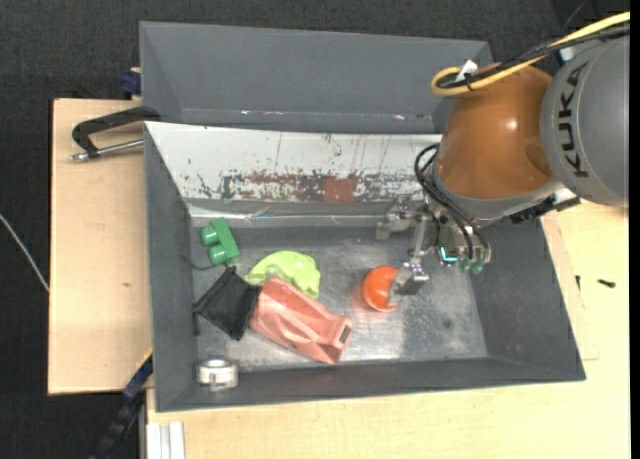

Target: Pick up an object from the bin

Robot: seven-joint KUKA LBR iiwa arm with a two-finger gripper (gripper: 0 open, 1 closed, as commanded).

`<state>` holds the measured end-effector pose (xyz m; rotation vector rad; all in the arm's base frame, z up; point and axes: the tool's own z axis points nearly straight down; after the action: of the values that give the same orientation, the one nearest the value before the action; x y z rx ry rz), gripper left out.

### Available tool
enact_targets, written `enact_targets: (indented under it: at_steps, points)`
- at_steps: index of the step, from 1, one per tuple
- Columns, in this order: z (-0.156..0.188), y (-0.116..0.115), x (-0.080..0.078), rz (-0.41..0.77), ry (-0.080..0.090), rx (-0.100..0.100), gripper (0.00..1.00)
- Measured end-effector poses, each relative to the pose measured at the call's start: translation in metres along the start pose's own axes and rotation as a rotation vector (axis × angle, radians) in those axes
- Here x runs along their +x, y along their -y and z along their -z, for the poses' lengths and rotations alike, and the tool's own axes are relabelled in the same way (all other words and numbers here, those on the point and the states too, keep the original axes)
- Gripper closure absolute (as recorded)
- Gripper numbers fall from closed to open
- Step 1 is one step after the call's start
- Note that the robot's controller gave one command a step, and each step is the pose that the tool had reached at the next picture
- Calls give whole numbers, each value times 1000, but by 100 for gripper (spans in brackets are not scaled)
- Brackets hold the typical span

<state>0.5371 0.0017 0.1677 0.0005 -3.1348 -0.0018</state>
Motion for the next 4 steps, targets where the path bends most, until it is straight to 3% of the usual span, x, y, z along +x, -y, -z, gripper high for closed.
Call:
enact_targets:
  at_steps: [1,2,3,4]
  points:
    - [4,0,-1,0,7,0,0]
    - [-69,9,4,46,13,1,0]
    - [-73,11,8,51,7,0,0]
    - [-59,24,8,-34,11,0,0]
